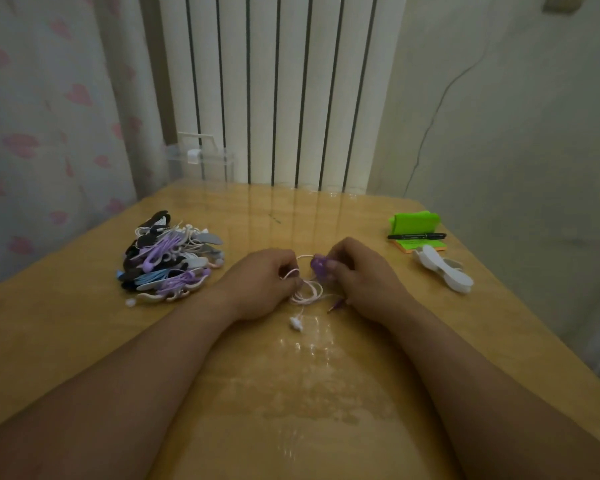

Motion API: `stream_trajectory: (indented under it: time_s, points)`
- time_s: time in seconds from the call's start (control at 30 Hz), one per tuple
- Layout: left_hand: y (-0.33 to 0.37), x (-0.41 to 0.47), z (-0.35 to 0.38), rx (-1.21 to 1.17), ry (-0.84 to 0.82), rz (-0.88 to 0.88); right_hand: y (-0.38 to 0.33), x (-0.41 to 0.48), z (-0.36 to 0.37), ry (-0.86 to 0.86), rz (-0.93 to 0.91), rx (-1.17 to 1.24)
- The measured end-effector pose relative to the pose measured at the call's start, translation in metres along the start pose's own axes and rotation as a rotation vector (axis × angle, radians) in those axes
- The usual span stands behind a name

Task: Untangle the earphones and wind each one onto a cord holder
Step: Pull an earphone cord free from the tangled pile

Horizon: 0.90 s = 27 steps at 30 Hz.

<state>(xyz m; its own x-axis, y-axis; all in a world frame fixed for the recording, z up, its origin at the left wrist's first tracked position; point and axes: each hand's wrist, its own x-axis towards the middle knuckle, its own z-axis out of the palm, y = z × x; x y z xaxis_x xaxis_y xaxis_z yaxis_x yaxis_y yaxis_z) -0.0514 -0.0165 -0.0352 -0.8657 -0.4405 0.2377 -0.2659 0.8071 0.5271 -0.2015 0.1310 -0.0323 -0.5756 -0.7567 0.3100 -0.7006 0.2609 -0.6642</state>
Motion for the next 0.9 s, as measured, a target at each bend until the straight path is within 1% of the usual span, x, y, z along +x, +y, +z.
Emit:
stream_trajectory:
  time_s: [0.07, 0.1, 0.17, 0.2, 0.27, 0.37, 0.4, 0.47, 0.57, 0.6, 0.67, 0.7, 0.77, 0.83, 0.9]
  points:
    - [-0.004, 0.0, -0.005, -0.073, 0.022, -0.038, -0.002, -0.001, -0.008, 0.031, 0.096, 0.181]
    - [-0.004, 0.0, -0.007, -0.132, 0.061, -0.077, -0.002, -0.002, -0.011, 0.05, 0.15, 0.259]
    - [-0.004, 0.003, -0.011, -0.307, 0.17, -0.184, -0.001, 0.0, -0.016, 0.13, 0.238, 0.412]
    - [-0.004, 0.004, -0.013, -0.414, 0.222, -0.23, -0.002, 0.0, -0.018, 0.172, 0.26, 0.443]
    - [0.0, 0.004, -0.016, -0.581, 0.3, -0.277, -0.001, -0.001, -0.022, 0.181, 0.244, 0.343]
    - [0.01, 0.002, -0.02, -0.828, 0.357, -0.273, 0.0, -0.003, -0.018, 0.029, 0.164, 0.097]
    - [0.013, 0.0, -0.021, -0.917, 0.347, -0.258, -0.003, -0.004, -0.015, 0.006, 0.139, 0.018]
    - [0.016, -0.001, -0.021, -0.99, 0.293, -0.225, -0.009, -0.006, -0.011, 0.043, 0.07, -0.079]
    - [0.019, -0.003, -0.022, -1.04, 0.188, -0.185, -0.02, -0.007, -0.008, 0.147, -0.072, 0.003]
    - [0.02, -0.002, -0.024, -1.116, 0.157, -0.169, -0.024, -0.009, -0.009, 0.132, -0.099, 0.045]
    - [0.021, -0.002, -0.033, -1.355, 0.091, -0.121, -0.027, -0.011, -0.006, 0.012, -0.1, 0.099]
    - [0.021, -0.001, -0.038, -1.489, 0.058, -0.099, -0.025, -0.011, -0.004, -0.051, -0.086, 0.096]
    - [0.019, 0.0, -0.048, -1.7, 0.036, -0.086, -0.018, -0.01, 0.0, -0.115, -0.042, 0.078]
    - [0.02, 0.0, -0.056, -1.773, 0.057, -0.08, -0.013, -0.008, 0.0, -0.148, 0.007, 0.04]
    - [0.023, -0.001, -0.059, -1.792, 0.078, -0.081, -0.012, -0.007, -0.003, -0.184, 0.028, -0.065]
